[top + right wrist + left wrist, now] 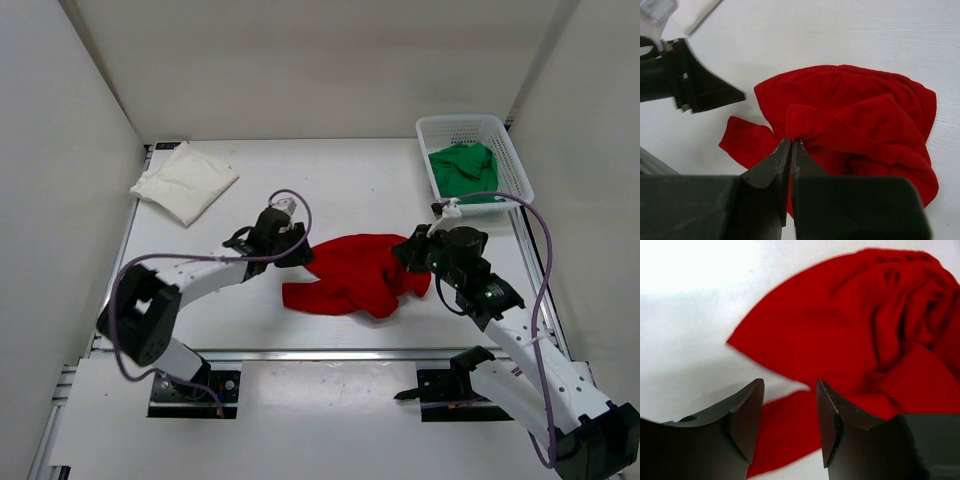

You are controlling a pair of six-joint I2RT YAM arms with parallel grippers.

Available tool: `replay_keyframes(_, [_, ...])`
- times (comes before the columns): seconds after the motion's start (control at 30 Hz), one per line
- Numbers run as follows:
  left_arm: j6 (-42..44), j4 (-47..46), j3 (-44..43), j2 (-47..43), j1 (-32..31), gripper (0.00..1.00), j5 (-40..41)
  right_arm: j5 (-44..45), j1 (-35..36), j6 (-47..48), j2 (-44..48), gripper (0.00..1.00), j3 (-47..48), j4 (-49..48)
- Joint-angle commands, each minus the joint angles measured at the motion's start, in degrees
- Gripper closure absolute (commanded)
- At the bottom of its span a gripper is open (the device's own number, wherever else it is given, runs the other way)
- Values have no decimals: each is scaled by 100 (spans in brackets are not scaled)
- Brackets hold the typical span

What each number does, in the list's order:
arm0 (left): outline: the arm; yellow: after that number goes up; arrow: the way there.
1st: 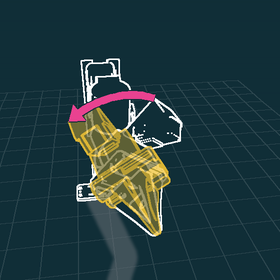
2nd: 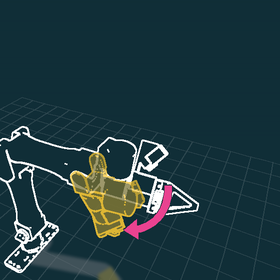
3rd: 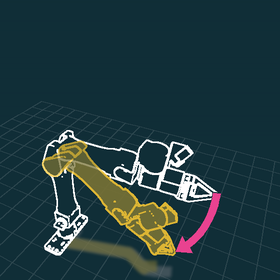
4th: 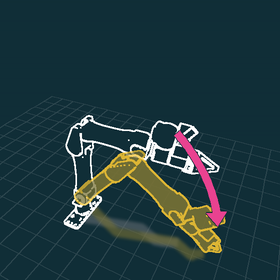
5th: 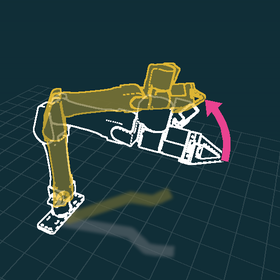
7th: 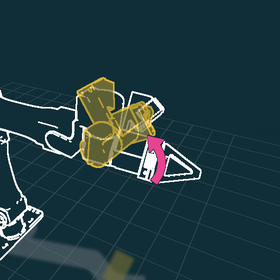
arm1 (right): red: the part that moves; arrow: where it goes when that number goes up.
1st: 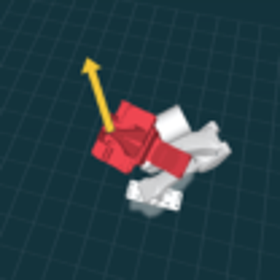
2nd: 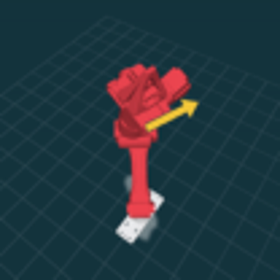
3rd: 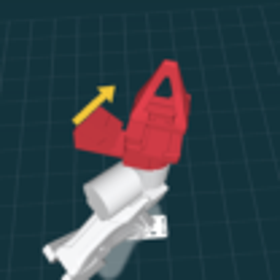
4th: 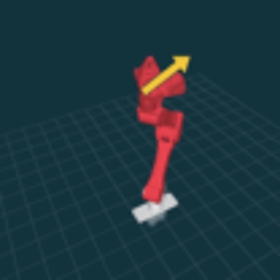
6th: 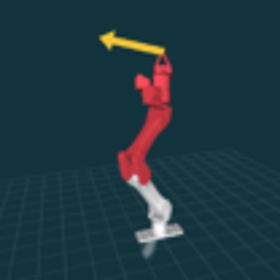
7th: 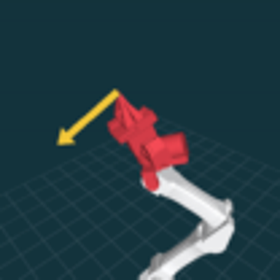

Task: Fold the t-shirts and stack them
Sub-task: Flatten out the tshirt

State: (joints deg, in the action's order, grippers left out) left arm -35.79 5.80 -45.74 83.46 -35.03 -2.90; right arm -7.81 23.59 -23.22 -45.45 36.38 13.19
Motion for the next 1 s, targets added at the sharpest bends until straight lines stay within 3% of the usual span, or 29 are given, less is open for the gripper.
replay_keyframes(0.0, [160,-98,-926,572,-275,43,280,-79,-39,-192,300,100,-253,-466])
replay_keyframes(0.1, [371,87,-1455,1074,-592,42,211,-10,-101,-209,415,100,-552,-475])
replay_keyframes(0.17, [502,262,-1526,1347,-689,37,228,-88,-276,-200,484,100,-684,-528])
replay_keyframes(0.4, [520,272,-1736,1884,-303,27,632,-441,-523,-96,195,100,-589,-748])
replay_keyframes(0.5, [950,1156,-2568,2453,-172,22,1097,-387,-400,-42,-111,100,-413,-800])
replay_keyframes(0.67, [1319,1371,-2291,2420,-171,23,1371,-414,-391,-173,-288,100,-386,-1055])
replay_keyframes(0.73, [1408,1510,-2361,2604,-285,34,1274,-422,-347,-147,-420,100,-246,-1178])
replay_keyframes(0.83, [1365,1530,-2397,2790,-303,70,837,-397,-382,-121,-570,100,-88,-1187])
replay_keyframes(0.93, [1084,1135,-1993,2440,-154,96,572,-378,-496,-121,-657,100,149,-1257])
replay_keyframes(0.97, [1066,1029,-1940,2290,-49,100,597,-431,-505,-104,-675,100,246,-1284])
